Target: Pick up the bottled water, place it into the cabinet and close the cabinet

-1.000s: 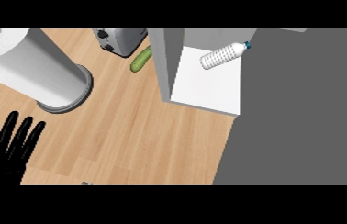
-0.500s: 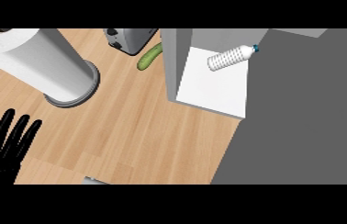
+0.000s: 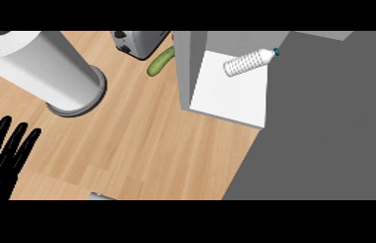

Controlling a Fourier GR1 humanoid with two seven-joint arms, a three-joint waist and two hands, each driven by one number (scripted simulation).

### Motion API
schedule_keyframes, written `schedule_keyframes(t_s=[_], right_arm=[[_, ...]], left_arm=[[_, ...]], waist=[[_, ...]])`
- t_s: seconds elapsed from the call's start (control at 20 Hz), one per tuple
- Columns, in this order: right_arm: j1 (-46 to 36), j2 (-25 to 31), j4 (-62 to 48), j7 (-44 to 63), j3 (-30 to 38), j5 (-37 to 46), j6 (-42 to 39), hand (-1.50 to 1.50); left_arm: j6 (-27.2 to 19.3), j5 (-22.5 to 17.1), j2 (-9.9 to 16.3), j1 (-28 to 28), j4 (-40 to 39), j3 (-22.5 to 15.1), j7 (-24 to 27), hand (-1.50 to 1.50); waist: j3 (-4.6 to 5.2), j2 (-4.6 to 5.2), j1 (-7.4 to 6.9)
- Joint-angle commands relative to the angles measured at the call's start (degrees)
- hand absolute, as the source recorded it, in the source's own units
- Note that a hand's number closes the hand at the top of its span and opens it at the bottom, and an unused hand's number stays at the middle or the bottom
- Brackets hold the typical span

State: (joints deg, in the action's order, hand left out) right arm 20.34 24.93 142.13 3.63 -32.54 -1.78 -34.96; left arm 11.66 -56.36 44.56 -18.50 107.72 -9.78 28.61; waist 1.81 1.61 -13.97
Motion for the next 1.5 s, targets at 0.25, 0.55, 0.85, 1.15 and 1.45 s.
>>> schedule_keyframes(t_s=[0.25, 0.55, 0.85, 1.15, 1.45], right_arm=[[-2.45, -3.68, -2.40, 5.80, -6.94, -2.58, 1.07, 1.50], [-1.85, -4.08, -5.23, 4.78, -8.14, -7.45, -0.36, 1.50], [-2.76, -5.76, -6.53, 5.46, -4.19, -8.96, 1.90, 1.50], [-7.61, -5.12, -6.66, 8.03, 0.68, -5.79, 1.64, 1.50], [-14.75, -6.91, -11.50, 14.04, 2.68, -4.79, 3.18, 1.50]], left_arm=[[1.07, -0.61, 0.32, 0.55, -0.89, 1.03, 0.17, -1.50], [2.25, -0.78, 1.06, 0.85, -0.89, 1.41, -0.07, -1.50], [2.71, -1.17, 1.02, 1.69, -1.02, 1.95, 0.09, -1.50], [3.13, -1.56, 0.80, 1.60, -2.23, 2.01, 0.01, -1.50], [3.63, -1.87, 1.32, 2.14, -2.59, 2.80, -0.14, -1.50]], waist=[[-0.05, 1.47, -0.12], [-0.30, 2.66, -2.71], [-0.36, 2.82, -2.04], [-0.24, 2.34, -1.48], [-0.44, 1.89, -1.27]])
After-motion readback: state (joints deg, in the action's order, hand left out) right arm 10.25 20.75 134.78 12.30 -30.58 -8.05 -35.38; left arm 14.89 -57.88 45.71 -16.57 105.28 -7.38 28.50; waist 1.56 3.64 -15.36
